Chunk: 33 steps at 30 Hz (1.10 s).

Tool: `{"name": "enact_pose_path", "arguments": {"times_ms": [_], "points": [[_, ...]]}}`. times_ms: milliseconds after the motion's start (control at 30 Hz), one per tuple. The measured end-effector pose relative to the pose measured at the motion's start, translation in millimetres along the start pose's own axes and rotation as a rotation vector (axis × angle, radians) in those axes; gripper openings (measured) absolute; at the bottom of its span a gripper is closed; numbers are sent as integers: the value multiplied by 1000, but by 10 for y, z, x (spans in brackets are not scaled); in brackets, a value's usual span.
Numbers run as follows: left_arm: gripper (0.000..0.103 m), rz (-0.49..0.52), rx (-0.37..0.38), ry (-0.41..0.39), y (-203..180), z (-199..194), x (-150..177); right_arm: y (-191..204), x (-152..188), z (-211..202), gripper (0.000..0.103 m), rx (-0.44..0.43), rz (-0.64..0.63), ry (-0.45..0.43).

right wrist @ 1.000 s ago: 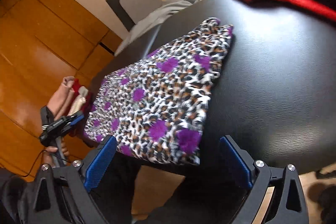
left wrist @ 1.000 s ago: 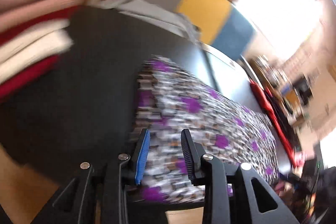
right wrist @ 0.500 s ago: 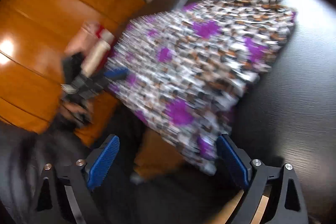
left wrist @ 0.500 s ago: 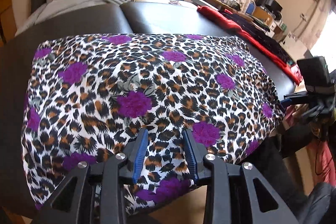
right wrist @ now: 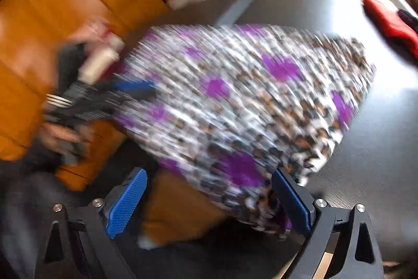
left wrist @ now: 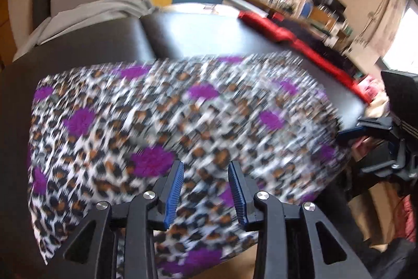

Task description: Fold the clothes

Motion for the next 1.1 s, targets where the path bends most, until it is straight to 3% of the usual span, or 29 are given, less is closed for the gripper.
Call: {"name": "enact_pose_path", "arguments": {"times_ms": [100,167,267,333,367,533,667,733,800,900,1000,1100], "points": [[35,-73,50,-32,146,-48,121,-323,163,-145,89,93,26,-47],[35,-145,85,-37,220,-72,163,-459,200,-249,87,102,89,-59],[36,-143,89,-38,184,-148,152,-474,174,-321,89,170,130,-23],[37,-146,113,-53,176,-217,121,-465,29,-492,92,129,163,-94],[39,-154,116,-71,200,-258,77,-431,-72,-544,99,123,158,-139],[42,-211,48,-166,522,-409,-206,-201,-680,-532,103,128,99,-331],[46,-281,-43,-192,958,-339,-401,-152,-1122,-154,103,182,108,-359],[46,-313,-116,-166,1188,-211,-396,-261,-1269,-18,103,258,137,-369],[44,-370,-189,-91,1428,-18,-235,-412,-1314,45,103,343,170,-393],[39,-396,-197,-152,1585,-27,4,-874,-1201,260,103,477,269,-343],[40,-342,-236,-175,1530,-50,82,-918,-1187,235,103,475,258,-372],[40,-405,-177,-182,1607,-68,70,-901,-1243,295,103,529,208,-326]]}}
Point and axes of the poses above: each gripper's, at about its wrist camera, not at the fingertips, and z roughly the way its jaws point, y to its left, x to its underside, the point moved 5 cm from there along z, roughly the way its jaws point, and after that the axes turned 7 degrees about -x, right-handed, at the moved point
